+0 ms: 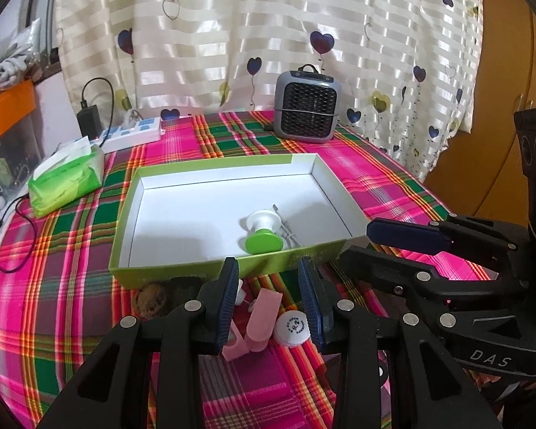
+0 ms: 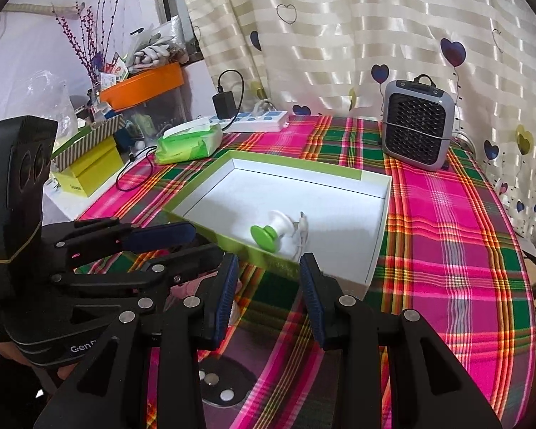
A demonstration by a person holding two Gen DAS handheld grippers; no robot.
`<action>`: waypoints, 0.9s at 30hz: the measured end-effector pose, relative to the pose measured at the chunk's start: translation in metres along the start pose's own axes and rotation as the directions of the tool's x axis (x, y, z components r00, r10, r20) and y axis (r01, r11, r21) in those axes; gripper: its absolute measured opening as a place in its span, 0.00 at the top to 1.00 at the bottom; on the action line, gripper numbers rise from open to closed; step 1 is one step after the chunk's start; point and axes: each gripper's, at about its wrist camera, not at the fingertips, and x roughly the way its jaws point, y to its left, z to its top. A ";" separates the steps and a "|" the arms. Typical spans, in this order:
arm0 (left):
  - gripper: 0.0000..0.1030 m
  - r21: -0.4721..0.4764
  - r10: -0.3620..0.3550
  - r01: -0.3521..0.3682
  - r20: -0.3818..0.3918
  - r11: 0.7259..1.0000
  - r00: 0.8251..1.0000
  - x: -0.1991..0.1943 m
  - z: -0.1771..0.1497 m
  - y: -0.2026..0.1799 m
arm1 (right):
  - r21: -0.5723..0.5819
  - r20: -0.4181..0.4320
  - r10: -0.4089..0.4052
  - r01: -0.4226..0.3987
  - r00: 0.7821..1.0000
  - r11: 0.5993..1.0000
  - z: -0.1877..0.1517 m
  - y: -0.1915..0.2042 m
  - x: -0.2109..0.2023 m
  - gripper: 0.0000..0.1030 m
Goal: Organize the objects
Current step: 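Withdraw both tools from the box and move the left tool toward the black disc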
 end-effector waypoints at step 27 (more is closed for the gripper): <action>0.68 0.003 -0.003 0.003 -0.014 1.000 1.000 -0.004 -0.009 -0.007 | 0.002 -0.003 0.005 -0.005 1.000 1.000 -0.014 0.001 -0.008 0.64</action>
